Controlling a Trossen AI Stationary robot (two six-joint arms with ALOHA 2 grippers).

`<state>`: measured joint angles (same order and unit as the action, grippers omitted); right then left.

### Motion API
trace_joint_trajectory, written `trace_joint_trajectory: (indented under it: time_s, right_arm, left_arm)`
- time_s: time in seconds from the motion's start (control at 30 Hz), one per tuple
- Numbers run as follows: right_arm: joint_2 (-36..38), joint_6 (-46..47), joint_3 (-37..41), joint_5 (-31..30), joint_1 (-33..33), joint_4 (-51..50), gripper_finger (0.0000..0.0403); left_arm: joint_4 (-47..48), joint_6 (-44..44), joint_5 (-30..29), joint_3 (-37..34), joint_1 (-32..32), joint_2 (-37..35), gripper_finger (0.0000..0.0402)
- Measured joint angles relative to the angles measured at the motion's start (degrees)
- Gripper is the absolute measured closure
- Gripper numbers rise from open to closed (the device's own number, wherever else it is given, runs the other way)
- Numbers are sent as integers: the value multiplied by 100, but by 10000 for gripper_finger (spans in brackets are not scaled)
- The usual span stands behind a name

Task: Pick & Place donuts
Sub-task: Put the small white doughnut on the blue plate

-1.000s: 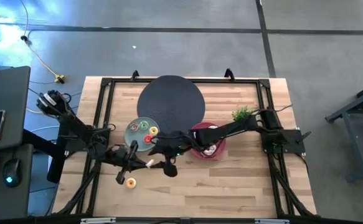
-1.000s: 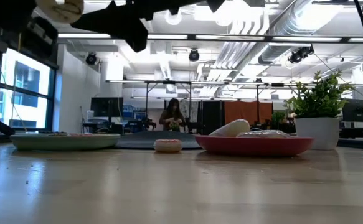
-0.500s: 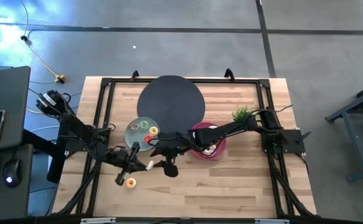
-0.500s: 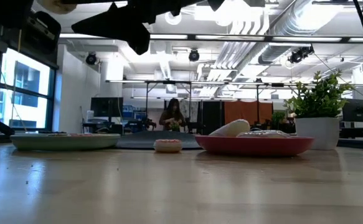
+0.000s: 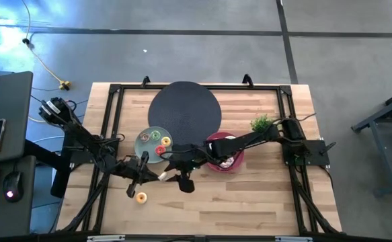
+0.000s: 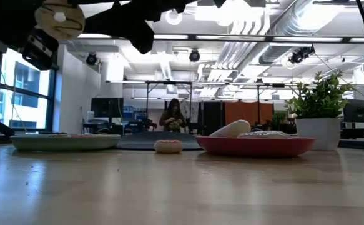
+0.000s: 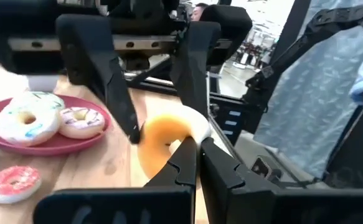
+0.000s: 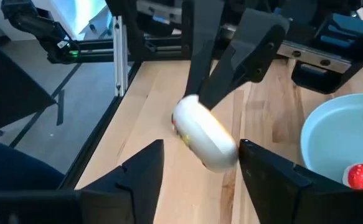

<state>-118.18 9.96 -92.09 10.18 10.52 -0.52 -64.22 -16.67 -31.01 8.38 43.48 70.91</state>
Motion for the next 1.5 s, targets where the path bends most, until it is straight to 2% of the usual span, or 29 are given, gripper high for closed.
trace_joint_trajectory:
  time_s: [0.2, 0.33, 0.7, 0.83, 1.23, 1.5]
  right_arm:
    - [65, -251, 0, -12, 11, -47, 245]
    - [65, -476, 0, -92, 15, 112, 251]
    - [65, -965, -7, -227, 79, 211, 170]
    - [65, -1178, -7, -226, 79, 253, 164]
    - [25, -1266, -7, -35, 64, 344, 230]
    - [25, -1209, -6, -55, 31, 282, 300]
  left_arm:
    - [-112, -121, -89, -6, 0, 0, 397]
    - [-198, -125, -49, 29, 0, -2, 393]
    - [-168, -165, 11, 29, 0, -2, 392]
    - [-169, -210, 44, 29, 0, -2, 392]
    - [-184, -203, -110, 29, 0, 0, 392]
    - [-236, 28, -284, 72, 0, 0, 392]
